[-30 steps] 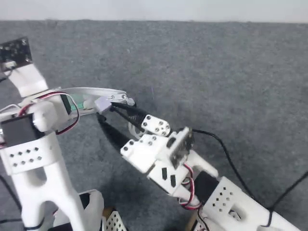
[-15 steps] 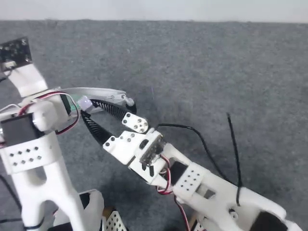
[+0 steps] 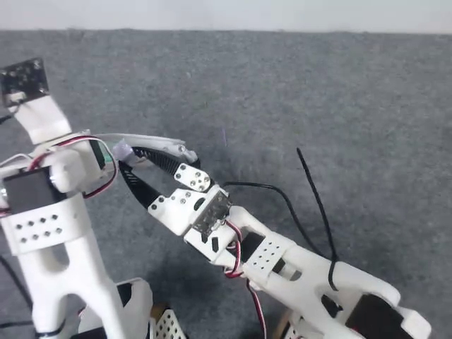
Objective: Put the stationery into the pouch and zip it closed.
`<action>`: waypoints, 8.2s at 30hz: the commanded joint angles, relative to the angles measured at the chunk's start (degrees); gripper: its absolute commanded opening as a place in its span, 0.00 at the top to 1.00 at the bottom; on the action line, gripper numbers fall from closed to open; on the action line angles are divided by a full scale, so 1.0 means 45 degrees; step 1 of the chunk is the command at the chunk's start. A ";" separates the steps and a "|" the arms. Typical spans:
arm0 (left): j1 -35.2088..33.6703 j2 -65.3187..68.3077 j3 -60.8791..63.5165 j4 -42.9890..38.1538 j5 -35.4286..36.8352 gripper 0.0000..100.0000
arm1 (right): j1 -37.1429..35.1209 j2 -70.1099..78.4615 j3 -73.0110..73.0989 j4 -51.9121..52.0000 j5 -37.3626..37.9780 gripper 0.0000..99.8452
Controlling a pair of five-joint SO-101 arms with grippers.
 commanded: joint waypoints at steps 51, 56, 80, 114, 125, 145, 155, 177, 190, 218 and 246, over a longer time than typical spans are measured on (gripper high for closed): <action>-0.2676 -0.0078 -0.0088 -0.1348 0.0957 0.99 | 0.1241 -0.3194 0.0391 0.6554 -0.1875 0.87; -0.2676 -0.0059 -0.0088 -0.1348 0.0957 0.99 | 0.1299 -0.2139 0.0156 0.4894 -0.1719 0.87; -0.2618 0.0000 -0.0088 -0.1348 0.0977 0.99 | 0.1612 -0.0088 -0.1348 0.4073 -0.0781 0.88; -0.1719 0.0000 0.0557 -0.1719 0.0918 0.72 | -0.0381 -0.4679 0.1016 1.1184 0.1407 0.99; 0.0840 -0.0078 0.1299 -0.2618 -0.0293 0.69 | -0.1436 -0.5753 0.1016 1.3587 0.1993 0.99; 0.4650 -0.0117 0.1319 -0.0840 -0.2969 0.69 | -0.0791 -0.9114 0.1035 1.5600 0.1973 0.99; 0.4669 -0.0117 -0.0127 0.0840 -0.2969 0.69 | -0.0166 -0.9133 0.0996 1.5482 0.1973 0.99; 0.4728 -0.2325 -0.2862 0.2501 -0.3888 0.69 | 0.1026 -0.9426 0.0664 1.5502 0.0801 0.99; 0.3966 -0.5353 -0.0557 0.2462 -0.5118 0.69 | 0.2706 -1.2044 0.1035 1.5639 0.0020 0.99; 0.6134 -1.0002 0.6632 -0.1211 -0.5470 0.69 | 0.4015 -1.2161 0.0527 1.6459 0.0117 0.99; 0.7443 -1.0002 1.0247 -0.7150 -0.5411 0.91 | 0.3917 -1.2044 0.0254 1.6811 0.0059 0.99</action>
